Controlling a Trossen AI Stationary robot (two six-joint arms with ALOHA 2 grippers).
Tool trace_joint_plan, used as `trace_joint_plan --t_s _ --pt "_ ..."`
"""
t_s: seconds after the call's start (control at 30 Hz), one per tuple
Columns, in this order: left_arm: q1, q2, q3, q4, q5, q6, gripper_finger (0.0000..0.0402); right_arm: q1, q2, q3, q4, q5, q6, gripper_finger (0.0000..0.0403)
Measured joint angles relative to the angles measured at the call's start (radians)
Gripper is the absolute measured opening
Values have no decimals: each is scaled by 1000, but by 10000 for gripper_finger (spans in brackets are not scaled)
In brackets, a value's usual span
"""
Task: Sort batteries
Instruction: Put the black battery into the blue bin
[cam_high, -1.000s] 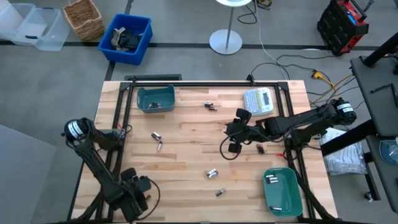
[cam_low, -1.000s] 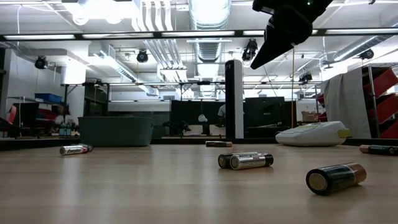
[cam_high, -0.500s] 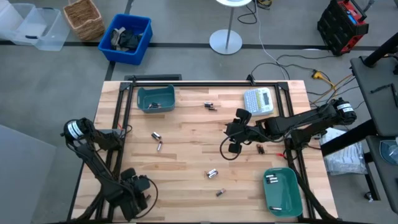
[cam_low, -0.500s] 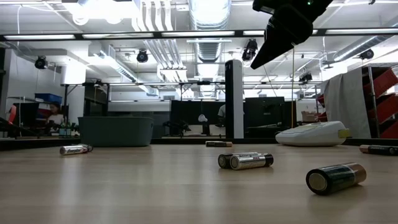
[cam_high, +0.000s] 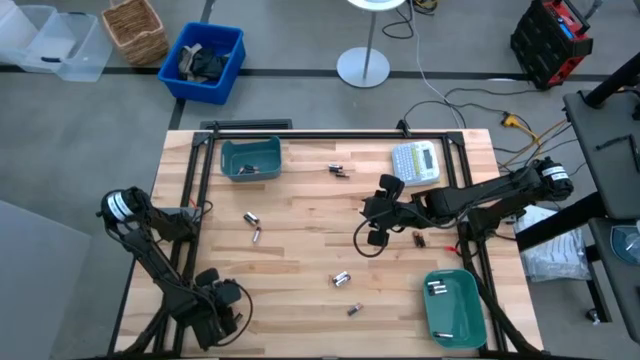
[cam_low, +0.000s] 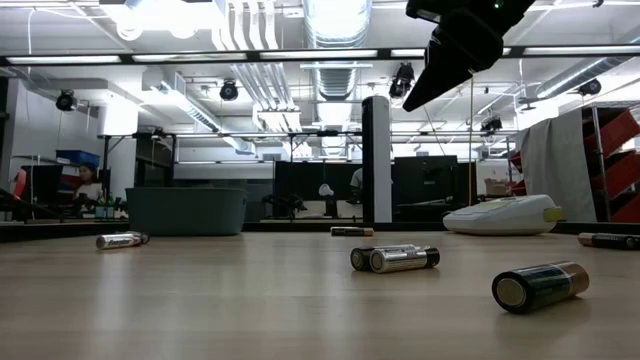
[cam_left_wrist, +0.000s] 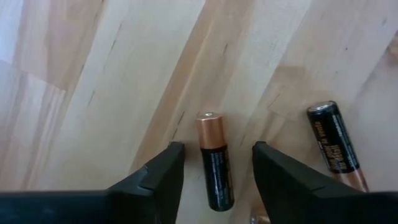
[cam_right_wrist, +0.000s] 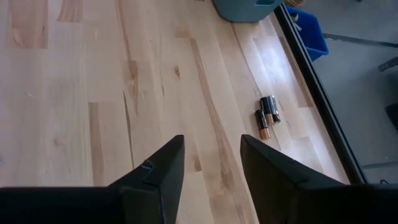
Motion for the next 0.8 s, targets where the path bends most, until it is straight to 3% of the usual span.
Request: trace_joint_plan --t_s 0.23,0.4,0.8 --pt "-4 1 -6 9 -2 2 103 0 0 0 0 0 -7 145" --pt "-4 1 -13 6 -4 2 25 0 0 0 0 0 -13 134" --pt "-3 -59 -21 -25 4 -15 22 0 0 0 -1 0 -25 144"
